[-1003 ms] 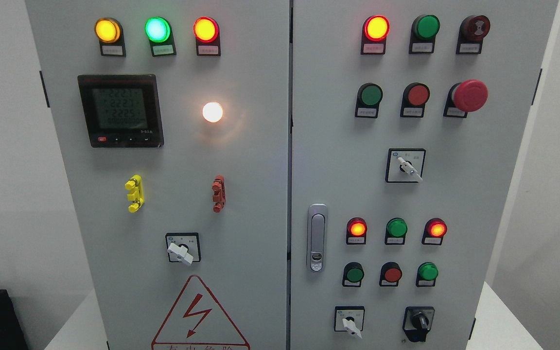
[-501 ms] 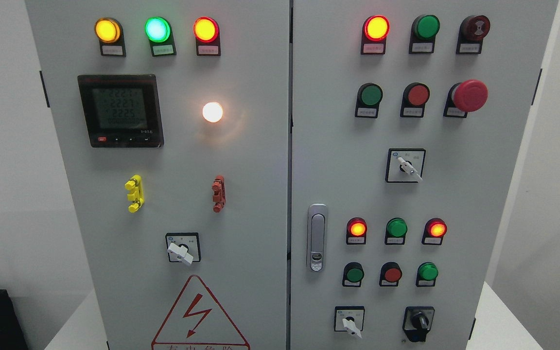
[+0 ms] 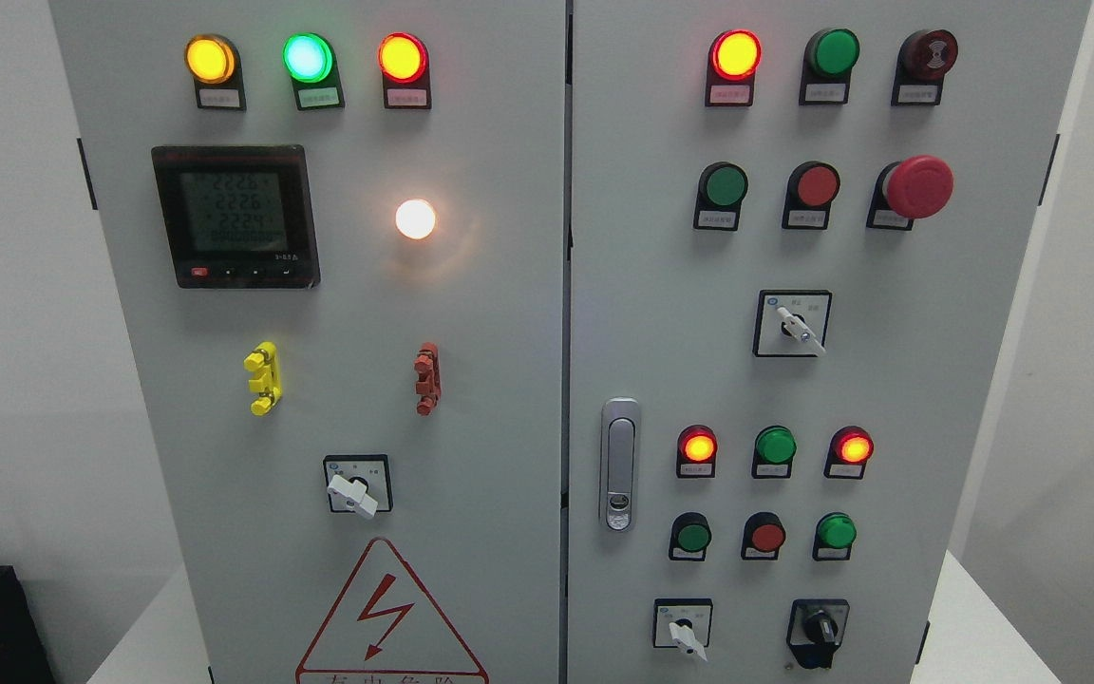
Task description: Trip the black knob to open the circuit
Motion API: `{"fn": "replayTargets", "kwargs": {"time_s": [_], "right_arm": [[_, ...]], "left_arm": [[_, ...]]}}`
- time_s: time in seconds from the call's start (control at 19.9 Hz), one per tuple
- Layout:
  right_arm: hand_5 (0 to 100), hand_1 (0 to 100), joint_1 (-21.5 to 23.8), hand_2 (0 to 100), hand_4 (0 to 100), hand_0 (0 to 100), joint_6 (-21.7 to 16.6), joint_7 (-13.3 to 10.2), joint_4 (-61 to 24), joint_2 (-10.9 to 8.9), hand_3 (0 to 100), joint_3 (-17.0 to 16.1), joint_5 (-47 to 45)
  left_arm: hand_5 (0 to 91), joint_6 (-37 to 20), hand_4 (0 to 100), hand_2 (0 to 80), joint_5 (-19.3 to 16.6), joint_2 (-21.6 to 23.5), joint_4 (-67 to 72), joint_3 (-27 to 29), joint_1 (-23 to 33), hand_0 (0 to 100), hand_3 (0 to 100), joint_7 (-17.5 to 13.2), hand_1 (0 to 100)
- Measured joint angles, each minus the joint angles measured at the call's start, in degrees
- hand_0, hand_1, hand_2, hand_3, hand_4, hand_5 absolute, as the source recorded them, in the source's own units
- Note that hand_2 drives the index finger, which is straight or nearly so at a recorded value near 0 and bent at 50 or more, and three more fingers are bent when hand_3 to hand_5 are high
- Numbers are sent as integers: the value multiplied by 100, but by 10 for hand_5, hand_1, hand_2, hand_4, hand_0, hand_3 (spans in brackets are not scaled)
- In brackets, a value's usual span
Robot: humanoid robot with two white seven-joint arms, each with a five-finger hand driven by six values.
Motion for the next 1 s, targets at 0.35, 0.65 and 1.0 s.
{"fn": "replayTargets", "kwargs": {"time_s": [0.35,0.65,1.0], "right_arm": [[0,142,323,0,1,0,-86,-119,-856,-7,60,36,-5],[0,129,516,0,6,0,-366,-187,-1652,-31,69,104,-8],[0,115,581,0,60,0,-991,-440,-2543,-102,144,194,-5]], "left_arm": [[0,2,0,0,0,0,0,1,0,120,0,0,389],[0,27,0,0,0,0,0,2,0,120,0,0,389],[0,5,0,0,0,0,0,1,0,120,0,0,389]]}}
